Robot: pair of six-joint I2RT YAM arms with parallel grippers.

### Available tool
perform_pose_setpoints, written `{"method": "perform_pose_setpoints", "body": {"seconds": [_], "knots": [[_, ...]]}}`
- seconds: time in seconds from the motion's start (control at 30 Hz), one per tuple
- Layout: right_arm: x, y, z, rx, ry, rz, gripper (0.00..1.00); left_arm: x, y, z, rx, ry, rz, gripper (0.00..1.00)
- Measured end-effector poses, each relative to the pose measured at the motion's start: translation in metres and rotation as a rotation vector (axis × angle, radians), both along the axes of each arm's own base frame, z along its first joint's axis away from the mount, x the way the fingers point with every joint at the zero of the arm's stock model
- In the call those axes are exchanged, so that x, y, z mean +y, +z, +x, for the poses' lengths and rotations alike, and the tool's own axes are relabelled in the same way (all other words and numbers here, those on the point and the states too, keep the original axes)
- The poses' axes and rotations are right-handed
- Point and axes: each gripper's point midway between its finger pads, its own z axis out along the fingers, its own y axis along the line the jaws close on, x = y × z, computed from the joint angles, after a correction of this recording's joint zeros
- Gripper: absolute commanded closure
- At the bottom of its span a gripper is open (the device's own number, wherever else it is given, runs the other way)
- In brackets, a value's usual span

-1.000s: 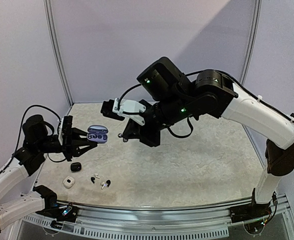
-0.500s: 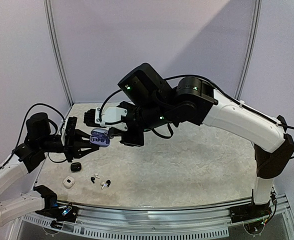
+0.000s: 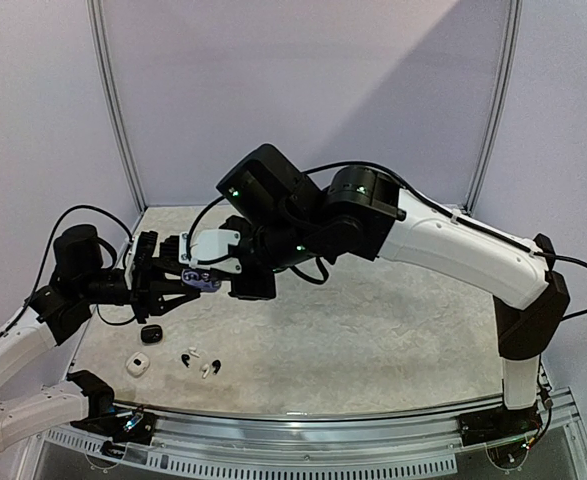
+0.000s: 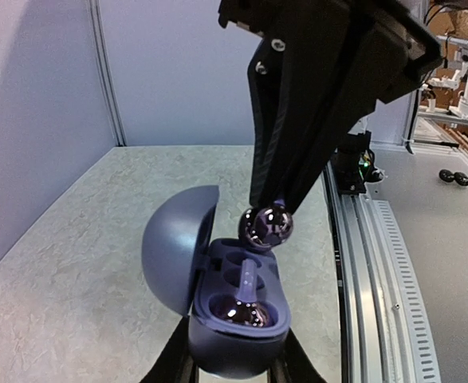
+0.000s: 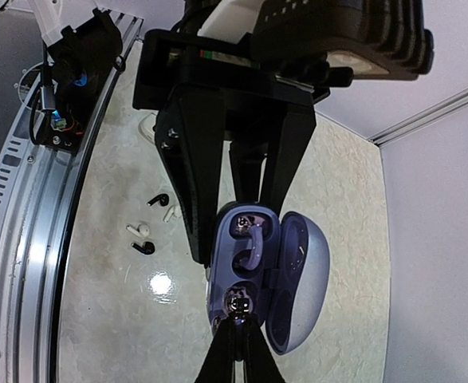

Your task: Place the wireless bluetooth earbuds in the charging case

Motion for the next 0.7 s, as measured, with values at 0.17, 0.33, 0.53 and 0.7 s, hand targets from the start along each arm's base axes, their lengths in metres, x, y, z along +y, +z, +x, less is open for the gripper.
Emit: {"method": "perform_pose_setpoints", "body": {"seconds": [0.17,0.33,0.53,0.7], "knots": [[0.000,-0.002,0.003,-0.015,-0.009,-0.008,1.00,0.000,-0.001,0.001,0.009,0.006,0.002,1.00],[0.000,-0.003,0.007,-0.029,-0.028,-0.016,1.00,0.000,-0.001,0.001,0.010,0.003,0.001,1.00],[0.000,-0.010,0.010,-0.035,-0.041,-0.037,1.00,0.000,-0.001,0.001,0.006,0.004,-0.001,1.00],[-0.001,-0.011,0.010,-0.035,-0.042,-0.039,1.00,0.000,-0.001,0.001,0.005,0.003,-0.001,1.00]]}}
